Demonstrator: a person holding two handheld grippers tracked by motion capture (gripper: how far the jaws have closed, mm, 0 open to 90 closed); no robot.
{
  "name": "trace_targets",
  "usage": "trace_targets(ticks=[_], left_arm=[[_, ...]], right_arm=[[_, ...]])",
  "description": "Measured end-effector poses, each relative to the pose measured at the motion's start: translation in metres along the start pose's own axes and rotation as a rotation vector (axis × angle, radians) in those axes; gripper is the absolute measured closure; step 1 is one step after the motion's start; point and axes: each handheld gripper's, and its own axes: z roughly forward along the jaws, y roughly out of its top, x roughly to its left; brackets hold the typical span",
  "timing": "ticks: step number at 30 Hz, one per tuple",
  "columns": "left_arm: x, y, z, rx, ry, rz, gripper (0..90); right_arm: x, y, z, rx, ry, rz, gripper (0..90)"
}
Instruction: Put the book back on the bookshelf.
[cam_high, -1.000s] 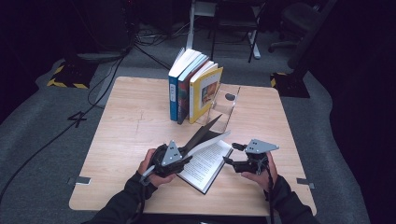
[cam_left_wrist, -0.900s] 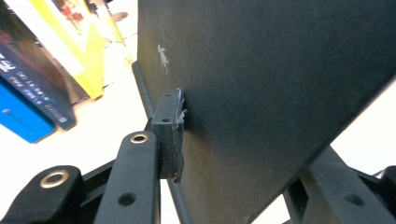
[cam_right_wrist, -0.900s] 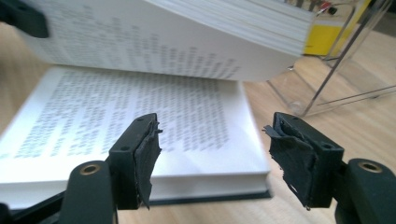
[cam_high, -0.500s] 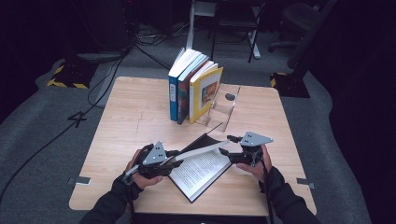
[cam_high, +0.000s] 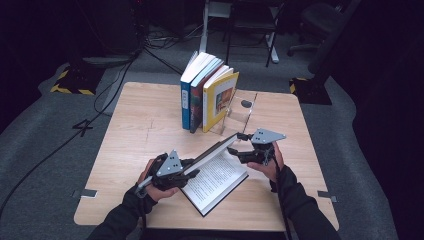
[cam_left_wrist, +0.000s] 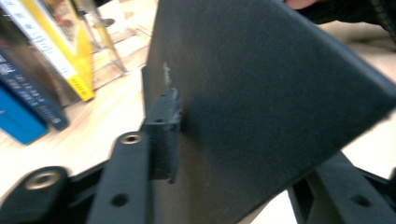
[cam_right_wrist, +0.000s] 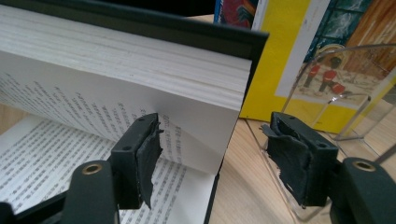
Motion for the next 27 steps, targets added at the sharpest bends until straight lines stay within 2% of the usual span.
trace_targets(ticks=[1, 3, 4, 7, 10, 11, 16, 18, 19, 24, 27], left_arm=[[0.003, -0.001, -0.001, -0.012, -0.007, -0.020, 63.1], [0.007, -0.003, -0.002, -0.025, -0.021, -0.030, 64.6], [0.007, -0.003, -0.002, -0.026, -0.029, -0.025, 64.5], [0.008, -0.002, 0.002, -0.033, -0.054, -0.016, 64.4], [0.007, 0.002, 0.008, -0.034, -0.077, -0.004, 64.3], [0.007, 0.003, 0.011, -0.038, -0.090, -0.003, 64.3], [0.007, 0.013, 0.027, -0.044, -0.175, 0.005, 62.5], [0.007, 0.017, 0.032, -0.040, -0.195, 0.024, 61.9], [0.008, 0.018, 0.034, -0.036, -0.199, 0.029, 61.9], [0.012, 0.020, 0.037, -0.027, -0.202, 0.046, 62.1], [0.015, 0.019, 0.032, -0.014, -0.159, 0.051, 61.5]], right_arm=[[-0.002, 0.001, 0.002, -0.002, 0.001, 0.001, 31.9], [-0.005, 0.001, 0.004, -0.009, 0.024, 0.005, 32.4], [-0.007, 0.000, 0.004, -0.008, 0.044, 0.008, 32.1], [-0.013, -0.004, 0.006, 0.027, 0.152, 0.038, 30.1], [-0.021, -0.010, -0.002, 0.050, 0.186, 0.066, 25.3], [-0.021, -0.010, -0.002, 0.050, 0.186, 0.066, 25.3], [-0.023, -0.016, -0.025, 0.061, 0.150, 0.025, 27.0], [-0.024, -0.020, -0.033, 0.061, 0.145, 0.027, 30.4], [-0.024, -0.022, -0.037, 0.055, 0.149, 0.027, 34.5], [-0.020, -0.025, -0.048, 0.055, 0.124, -0.012, 39.2], [-0.019, -0.024, -0.051, 0.052, 0.119, -0.023, 43.2]])
